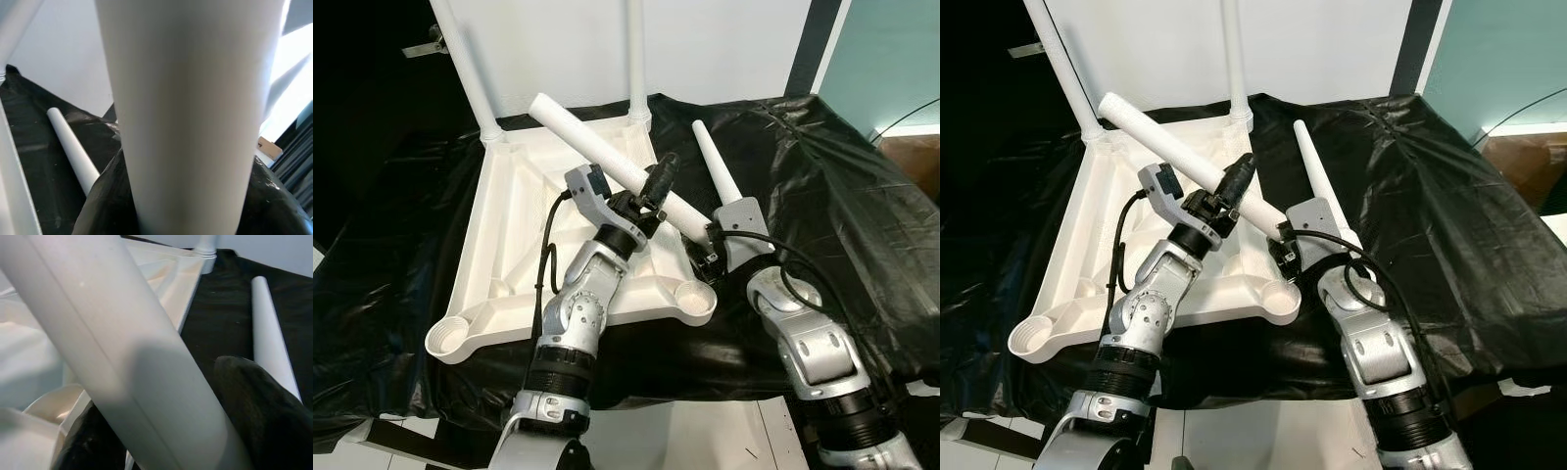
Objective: Building children table
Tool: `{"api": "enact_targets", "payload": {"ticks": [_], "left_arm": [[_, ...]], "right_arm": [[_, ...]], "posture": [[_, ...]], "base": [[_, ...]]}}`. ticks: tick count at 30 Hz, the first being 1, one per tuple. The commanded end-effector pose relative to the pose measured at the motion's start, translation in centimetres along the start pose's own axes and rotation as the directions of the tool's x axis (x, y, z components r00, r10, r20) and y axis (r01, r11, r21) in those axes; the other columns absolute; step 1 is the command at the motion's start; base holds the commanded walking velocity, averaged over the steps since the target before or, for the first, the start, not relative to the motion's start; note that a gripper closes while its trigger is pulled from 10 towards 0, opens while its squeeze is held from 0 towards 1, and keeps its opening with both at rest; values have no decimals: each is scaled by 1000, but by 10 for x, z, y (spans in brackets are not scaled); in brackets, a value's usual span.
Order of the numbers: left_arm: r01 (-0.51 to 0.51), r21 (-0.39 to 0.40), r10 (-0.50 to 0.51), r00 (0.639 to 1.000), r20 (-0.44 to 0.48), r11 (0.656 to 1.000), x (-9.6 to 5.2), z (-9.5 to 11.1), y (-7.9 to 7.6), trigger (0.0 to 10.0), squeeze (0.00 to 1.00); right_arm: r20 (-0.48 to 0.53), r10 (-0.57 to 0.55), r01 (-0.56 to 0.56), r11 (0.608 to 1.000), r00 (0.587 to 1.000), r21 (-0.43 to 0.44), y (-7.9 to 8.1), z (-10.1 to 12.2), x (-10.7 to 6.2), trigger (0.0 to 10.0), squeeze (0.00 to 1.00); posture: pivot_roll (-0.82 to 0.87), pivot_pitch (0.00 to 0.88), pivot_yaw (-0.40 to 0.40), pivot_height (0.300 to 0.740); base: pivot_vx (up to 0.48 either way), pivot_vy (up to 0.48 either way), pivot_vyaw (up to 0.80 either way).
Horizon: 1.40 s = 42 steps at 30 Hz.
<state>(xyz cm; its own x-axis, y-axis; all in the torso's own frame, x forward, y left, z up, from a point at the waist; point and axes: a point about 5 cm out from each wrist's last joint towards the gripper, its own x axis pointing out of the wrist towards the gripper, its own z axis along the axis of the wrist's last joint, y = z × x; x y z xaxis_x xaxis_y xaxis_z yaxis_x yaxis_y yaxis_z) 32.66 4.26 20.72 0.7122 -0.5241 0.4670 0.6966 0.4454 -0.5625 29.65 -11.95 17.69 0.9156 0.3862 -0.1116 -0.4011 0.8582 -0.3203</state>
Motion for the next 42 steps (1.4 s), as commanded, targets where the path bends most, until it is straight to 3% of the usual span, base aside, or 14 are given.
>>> {"api": "enact_targets", "payload": {"ticks": [1, 6, 7, 8, 12, 13, 14, 20, 25, 26, 29, 32, 35, 42], "left_arm": [[78, -16, -78, 997, 17, 997, -2, 0, -3, 0, 0], [75, -12, -75, 997, 24, 997, -3, 1, -2, 0, 0], [76, -12, -75, 997, 25, 997, -3, 1, -2, 0, 859], [76, -12, -76, 997, 26, 997, -4, 2, -2, 0, 1000], [75, -12, -75, 997, 27, 997, -3, 2, -2, 0, 1000], [73, -11, -72, 997, 25, 997, -3, 2, -1, 9333, 1000], [70, -9, -70, 997, 20, 997, -3, 2, -1, 10000, 1000], [51, 2, -51, 999, 1, 999, -1, 0, 0, 10000, 1000], [24, 20, -24, 1000, -5, 1000, 1, 0, 3, 10000, 1000], [24, 20, -24, 1000, -5, 1000, 1, 0, 3, 10000, 1000], [16, 26, -16, 1000, -5, 1000, 1, 1, 4, 10000, 1000], [15, 27, -15, 1000, -5, 1000, 1, 1, 4, 10000, 1000], [12, 29, -12, 1000, -7, 1000, 1, 2, 5, 10000, 1000], [11, 31, -11, 1000, -7, 999, 0, 2, 5, 10000, 1000]], "right_arm": [[-42, -11, 14, 996, 999, 87, -8, -11, -2, 0, 0], [-56, 22, -14, 990, 998, 138, -4, -11, -2, 0, 0], [-53, 21, -13, 989, 998, 147, -3, -11, -1, 0, 0], [-52, 20, -12, 988, 998, 152, -2, -10, -1, 0, 0], [-51, 12, -5, 988, 999, 154, -1, -10, -1, 0, 0], [-50, 6, 2, 988, 999, 155, -1, -10, -2, 0, 0], [-47, -15, 22, 989, 999, 149, -1, -10, -2, 0, 0], [-18, -133, 134, 986, 991, 103, -2, -9, -1, 0, 0], [29, -233, 234, 970, 972, -70, 14, -13, 0, 0, 0], [29, -233, 234, 970, 972, -70, 14, -13, 0, 0, 0], [67, -242, 251, 924, 968, -287, 24, -19, 2, 0, 0], [72, -235, 245, 906, 969, -346, 26, -22, 3, 0, 0], [75, -209, 217, 835, 975, -505, 30, -34, 5, 0, 0], [107, -193, 218, 770, 975, -599, 30, -37, 6, 0, 0]], "posture": [[-132, 18, 70, 740], [-125, 17, 69, 740], [-124, 16, 69, 740], [-125, 16, 71, 740], [-126, 17, 73, 740], [-127, 17, 75, 740], [-129, 18, 78, 740], [-133, 17, 81, 740], [-131, 14, 83, 740], [-131, 14, 83, 740], [-127, 13, 83, 740], [-125, 12, 84, 740], [-116, 11, 82, 740], [-116, 8, 84, 740]], "base": [[0, 0, 0], [0, 0, 0], [0, 0, 0], [0, 0, 0], [0, 0, 0], [0, 0, 0], [0, 0, 0], [0, 0, 0], [0, 0, 0], [0, 0, 0], [0, 0, 0], [0, 0, 0], [0, 0, 0], [0, 0, 0]]}}
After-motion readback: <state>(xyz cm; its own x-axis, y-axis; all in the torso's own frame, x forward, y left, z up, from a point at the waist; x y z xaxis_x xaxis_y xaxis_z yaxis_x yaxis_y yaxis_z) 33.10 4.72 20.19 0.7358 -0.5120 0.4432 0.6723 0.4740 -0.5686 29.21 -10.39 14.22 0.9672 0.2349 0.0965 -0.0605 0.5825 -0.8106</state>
